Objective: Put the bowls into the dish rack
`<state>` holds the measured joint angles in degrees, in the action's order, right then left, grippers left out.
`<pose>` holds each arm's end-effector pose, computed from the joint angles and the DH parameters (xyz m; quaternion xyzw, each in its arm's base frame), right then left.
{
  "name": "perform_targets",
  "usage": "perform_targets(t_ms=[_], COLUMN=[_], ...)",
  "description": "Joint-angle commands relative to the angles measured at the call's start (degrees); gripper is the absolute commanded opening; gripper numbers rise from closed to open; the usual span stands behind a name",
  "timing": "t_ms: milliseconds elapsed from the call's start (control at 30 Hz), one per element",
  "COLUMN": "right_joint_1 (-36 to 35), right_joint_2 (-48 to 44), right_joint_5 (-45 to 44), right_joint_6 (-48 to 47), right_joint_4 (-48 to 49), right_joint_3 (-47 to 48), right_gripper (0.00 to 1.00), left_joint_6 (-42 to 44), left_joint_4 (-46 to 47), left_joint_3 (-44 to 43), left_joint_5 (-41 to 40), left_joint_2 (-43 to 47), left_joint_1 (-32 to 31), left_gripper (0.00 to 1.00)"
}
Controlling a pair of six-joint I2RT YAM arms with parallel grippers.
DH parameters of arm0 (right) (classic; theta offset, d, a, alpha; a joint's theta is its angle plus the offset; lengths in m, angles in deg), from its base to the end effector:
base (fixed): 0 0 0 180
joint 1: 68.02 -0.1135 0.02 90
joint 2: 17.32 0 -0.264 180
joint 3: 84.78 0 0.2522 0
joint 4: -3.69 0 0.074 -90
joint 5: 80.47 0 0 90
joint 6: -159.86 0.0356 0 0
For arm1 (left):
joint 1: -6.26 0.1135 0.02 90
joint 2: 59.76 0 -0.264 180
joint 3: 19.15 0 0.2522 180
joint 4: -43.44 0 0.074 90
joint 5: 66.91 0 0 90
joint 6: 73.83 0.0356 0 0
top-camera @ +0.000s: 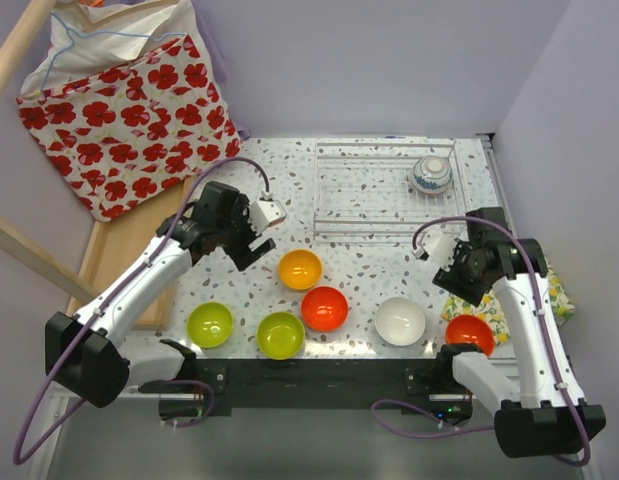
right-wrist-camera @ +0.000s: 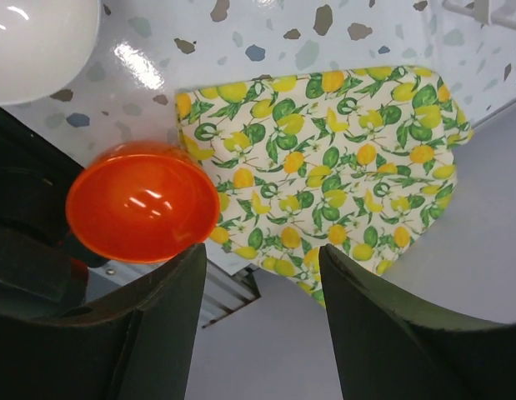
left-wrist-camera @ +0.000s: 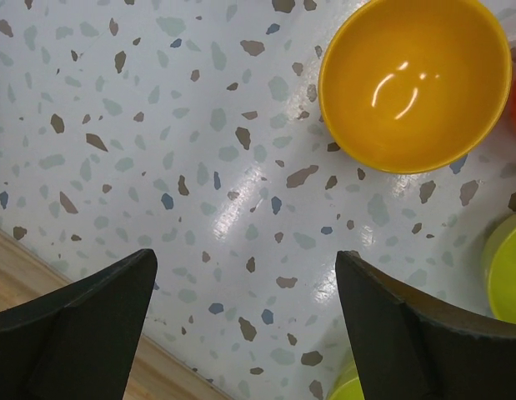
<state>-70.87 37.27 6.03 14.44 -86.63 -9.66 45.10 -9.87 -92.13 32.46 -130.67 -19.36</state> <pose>0.1410 0.0048 0.3143 -0.4744 0.8621 -0.1046 0.1439 0.2265 -0.1151 0.2870 0.4549 0.8232 -0.0675 0.3328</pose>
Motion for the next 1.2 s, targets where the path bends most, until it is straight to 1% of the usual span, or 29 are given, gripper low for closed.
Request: perform_targets(t_ms=[0,67,100,167,267,367,433,567,667,800,900,1167], right_joint_1=[1.2,2.1,4.8,7.6,14.2,17.4,18.9,19.6,19.6,19.9,20.1,20.1], right_joint_2=[3.3,6.6,7.7,11.0,15.1,17.2,17.0,14.9,15.4,17.0,17.1,21.1], right_joint_5=[-1.0,0.2,2.3,3.4,5.5,7.5,8.3,7.6,8.9,10.7,10.8,10.7], right_joint_6=[-10.5,-14.0,-15.5,-20.2,-26.8,-33.2,-35.8,-40.9,-42.1,-39.9,-40.0,-40.0], right_joint_4=[-8.8,-9.1,-9.4,-9.8,-11.2,-13.6,-14.1,-14.0,-13.6,-10.1,-8.8,-7.3], right_joint_3=[-1.8,-0.9,-0.4,0.6,-0.1,-0.8,-1.7,-7.4,-10.0,-10.2,-10.3,-11.5], right_gripper=[0.61,0.61,0.61,0.61,0.6,0.6,0.6,0.6,0.6,0.6,0.6,0.58], left_joint_6=[-2.6,-2.2,-1.7,-1.5,-0.9,0.4,1.6,3.1,3.7,4.0,4.1,4.6], left_joint_4=[1.2,0.1,-0.6,-0.8,-0.9,-1.8,-2.5,-3.1,-3.8,-4.8,-4.7,-4.0], left_joint_3=[-1.2,-1.4,-1.3,-0.9,-0.5,-1.2,-1.8,-3.4,-4.1,-5.4,-6.2,-7.2], left_joint_5=[4.1,4.3,4.3,3.5,2.2,0.8,-0.8,-2.8,-3.5,-3.7,-4.0,-4.7], left_joint_2=[1.2,1.4,1.4,1.5,1.7,1.0,0.0,-2.2,-3.4,-4.9,-6.2,-8.4], left_joint_1=[0.1,0.1,0.1,0.1,0.1,0.2,0.2,0.6,1.2,1.5,1.7,1.8], left_gripper=[0.93,0.93,0.93,0.94,0.94,0.94,0.94,0.94,0.94,0.93,0.94,0.93])
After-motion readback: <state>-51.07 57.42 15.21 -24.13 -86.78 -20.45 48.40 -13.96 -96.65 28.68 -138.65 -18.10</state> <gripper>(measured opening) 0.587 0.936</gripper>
